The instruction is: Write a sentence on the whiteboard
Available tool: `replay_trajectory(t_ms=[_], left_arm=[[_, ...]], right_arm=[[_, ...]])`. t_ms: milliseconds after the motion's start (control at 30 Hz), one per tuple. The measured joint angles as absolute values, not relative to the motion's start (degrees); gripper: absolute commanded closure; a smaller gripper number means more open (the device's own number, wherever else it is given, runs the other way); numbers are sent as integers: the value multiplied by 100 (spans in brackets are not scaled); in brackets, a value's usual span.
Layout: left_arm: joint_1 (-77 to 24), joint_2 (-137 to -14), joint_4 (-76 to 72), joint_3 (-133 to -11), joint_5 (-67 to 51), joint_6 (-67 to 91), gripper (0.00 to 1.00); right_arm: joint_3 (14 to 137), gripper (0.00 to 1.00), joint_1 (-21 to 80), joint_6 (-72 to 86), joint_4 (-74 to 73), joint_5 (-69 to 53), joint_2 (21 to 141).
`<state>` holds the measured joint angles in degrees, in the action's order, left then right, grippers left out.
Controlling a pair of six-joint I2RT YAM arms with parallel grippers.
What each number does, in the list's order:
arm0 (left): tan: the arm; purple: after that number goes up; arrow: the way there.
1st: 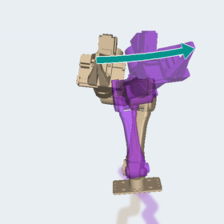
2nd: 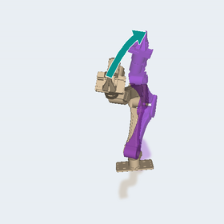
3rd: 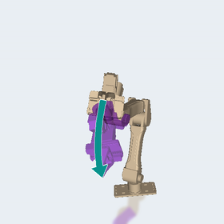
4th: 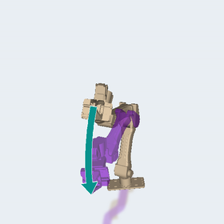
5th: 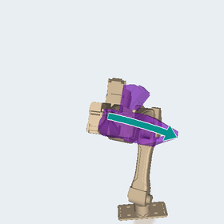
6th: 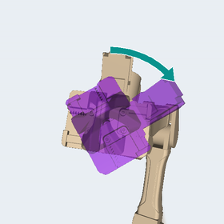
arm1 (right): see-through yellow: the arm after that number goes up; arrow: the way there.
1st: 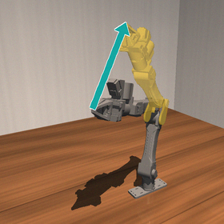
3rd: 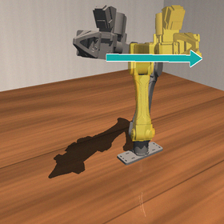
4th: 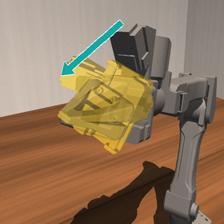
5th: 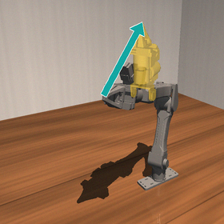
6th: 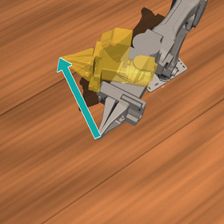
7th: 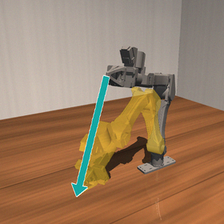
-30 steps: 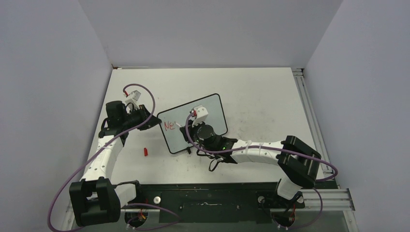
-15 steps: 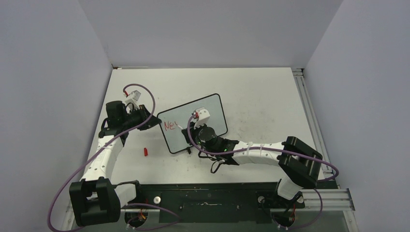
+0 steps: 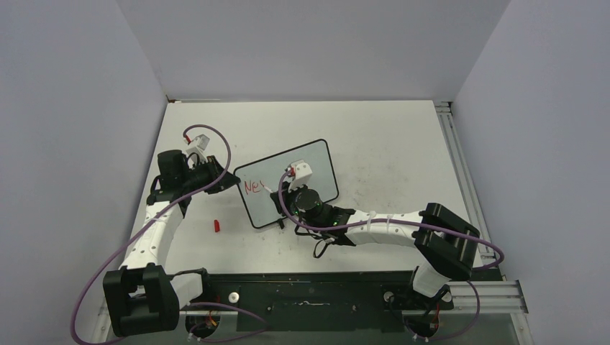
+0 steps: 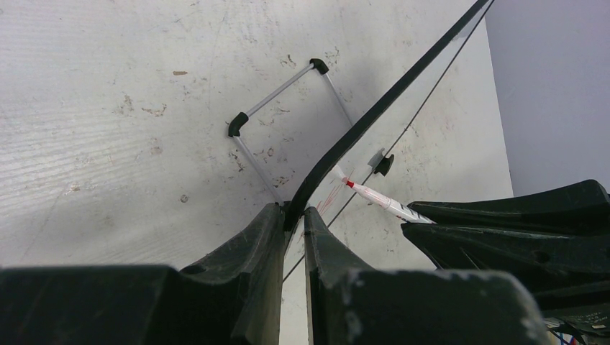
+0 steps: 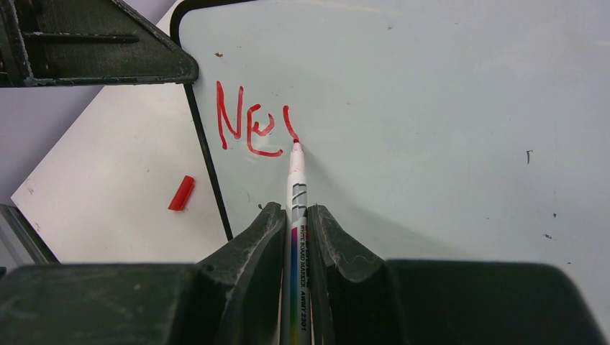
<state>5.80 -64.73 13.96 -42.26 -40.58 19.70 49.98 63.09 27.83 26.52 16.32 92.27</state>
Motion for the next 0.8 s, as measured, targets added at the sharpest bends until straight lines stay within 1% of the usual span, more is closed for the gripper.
replay_trajectory(t_ms=[800], left_arm=[[580, -6473, 1391, -4226, -4056, 1968, 90]], right_arm=[[5284, 95, 6182, 2550, 2504, 1629, 9225]])
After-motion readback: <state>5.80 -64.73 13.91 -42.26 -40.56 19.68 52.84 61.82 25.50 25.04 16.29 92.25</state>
